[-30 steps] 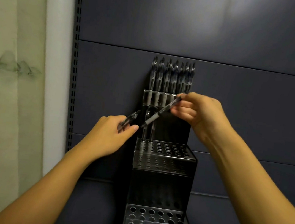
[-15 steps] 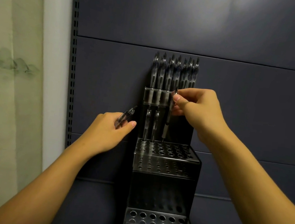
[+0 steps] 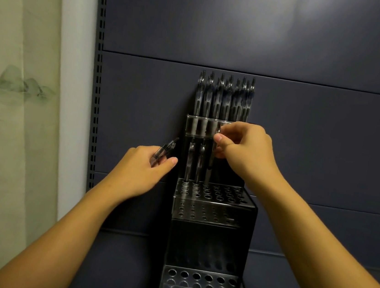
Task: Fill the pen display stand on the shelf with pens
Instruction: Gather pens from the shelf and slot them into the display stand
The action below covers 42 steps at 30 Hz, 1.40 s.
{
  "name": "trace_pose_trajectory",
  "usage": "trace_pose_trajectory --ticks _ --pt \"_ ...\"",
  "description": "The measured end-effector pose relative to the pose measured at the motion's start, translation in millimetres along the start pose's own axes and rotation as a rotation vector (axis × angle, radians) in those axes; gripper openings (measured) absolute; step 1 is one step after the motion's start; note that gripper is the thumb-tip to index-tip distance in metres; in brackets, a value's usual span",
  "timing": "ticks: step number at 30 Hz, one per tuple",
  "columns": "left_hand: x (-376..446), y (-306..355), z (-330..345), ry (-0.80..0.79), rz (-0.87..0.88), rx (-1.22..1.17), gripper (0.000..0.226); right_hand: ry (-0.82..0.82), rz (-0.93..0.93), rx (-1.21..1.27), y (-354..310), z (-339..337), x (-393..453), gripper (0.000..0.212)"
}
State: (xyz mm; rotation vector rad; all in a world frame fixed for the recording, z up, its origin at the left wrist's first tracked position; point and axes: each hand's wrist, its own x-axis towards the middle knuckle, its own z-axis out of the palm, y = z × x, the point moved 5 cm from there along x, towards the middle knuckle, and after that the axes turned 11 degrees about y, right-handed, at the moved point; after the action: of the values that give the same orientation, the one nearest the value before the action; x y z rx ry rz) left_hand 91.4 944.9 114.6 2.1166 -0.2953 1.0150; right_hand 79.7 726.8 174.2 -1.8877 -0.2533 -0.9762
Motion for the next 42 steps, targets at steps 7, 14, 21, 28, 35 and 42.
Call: trace_pose_trajectory --ticks 7,14,21,28,35,42 --pt "-4.9 9.2 -4.2 -0.002 0.006 -0.013 0.043 -0.070 0.070 -0.075 12.4 12.1 -13.1 0.009" --pt "-14.7 15.1 -9.4 -0.016 -0.005 -0.010 0.042 -0.066 0.069 -0.145 13.4 5.9 -18.1 0.011" --pt "-23.7 20.6 -12.9 -0.031 -0.009 -0.032 0.043 -0.068 0.047 -0.240 9.1 -3.4 -25.4 0.033" --pt "-23.6 28.8 -13.3 -0.028 -0.005 -0.066 0.041 -0.076 -0.144 -0.161 -19.9 -8.1 -35.4 0.034" --pt "-28.1 37.2 -10.9 -0.075 -0.004 -0.110 0.034 -0.291 -0.110 0.034 -24.9 11.6 -45.4 0.029" --pt "-30.8 43.0 -11.5 -0.114 0.030 -0.121 0.023 -0.365 -0.049 0.230 -21.0 22.8 -48.8 0.006"
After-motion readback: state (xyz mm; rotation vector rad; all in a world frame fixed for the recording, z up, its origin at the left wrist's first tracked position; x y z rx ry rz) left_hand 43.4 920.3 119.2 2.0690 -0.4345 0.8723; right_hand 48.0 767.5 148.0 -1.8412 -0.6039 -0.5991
